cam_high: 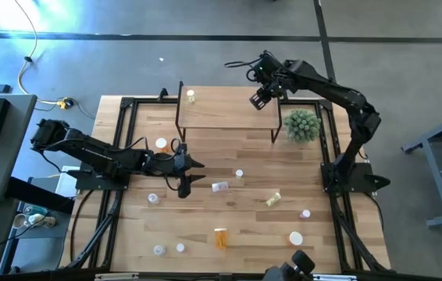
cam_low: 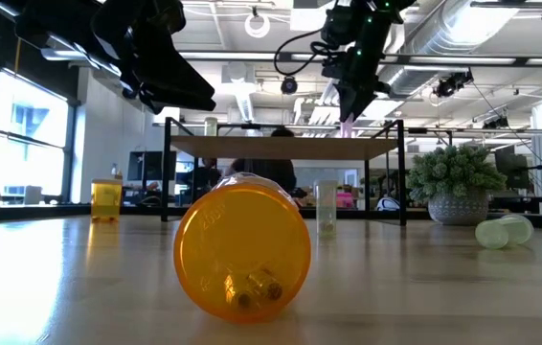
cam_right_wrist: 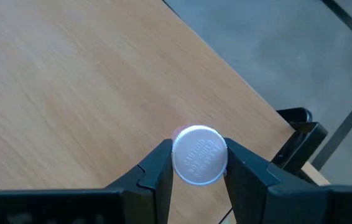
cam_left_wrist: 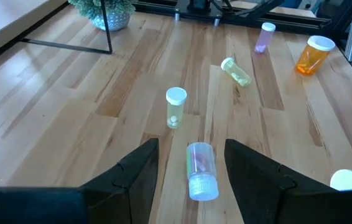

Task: Pick and place medicine bottles onto shelf by color
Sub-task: Put the top pink pill bottle on the shelf

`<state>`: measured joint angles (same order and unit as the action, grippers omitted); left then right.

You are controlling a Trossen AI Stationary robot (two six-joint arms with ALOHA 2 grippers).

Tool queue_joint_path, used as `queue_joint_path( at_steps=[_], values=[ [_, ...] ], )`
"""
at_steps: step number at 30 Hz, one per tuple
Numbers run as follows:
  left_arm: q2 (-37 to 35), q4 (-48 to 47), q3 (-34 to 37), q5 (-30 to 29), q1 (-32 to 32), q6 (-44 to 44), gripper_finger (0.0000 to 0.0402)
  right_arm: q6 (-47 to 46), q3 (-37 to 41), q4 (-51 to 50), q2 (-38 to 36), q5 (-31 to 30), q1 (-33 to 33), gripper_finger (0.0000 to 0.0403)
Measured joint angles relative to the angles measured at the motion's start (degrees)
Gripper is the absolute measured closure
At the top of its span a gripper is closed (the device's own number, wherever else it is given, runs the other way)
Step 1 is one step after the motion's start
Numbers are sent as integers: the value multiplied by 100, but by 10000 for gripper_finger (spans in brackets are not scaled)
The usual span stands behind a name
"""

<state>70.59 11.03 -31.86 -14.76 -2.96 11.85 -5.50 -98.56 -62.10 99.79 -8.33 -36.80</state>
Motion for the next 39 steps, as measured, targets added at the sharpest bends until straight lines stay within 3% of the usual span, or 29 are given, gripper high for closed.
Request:
queue_joint_path(
  at_steps=[33,39],
  values=[
    [0,2,0,22,0,9,227,105,7,-163,155,-235,7,290],
    [0,0,0,24,0,7,227,98,7,-174,152,-234,7,266]
  ],
)
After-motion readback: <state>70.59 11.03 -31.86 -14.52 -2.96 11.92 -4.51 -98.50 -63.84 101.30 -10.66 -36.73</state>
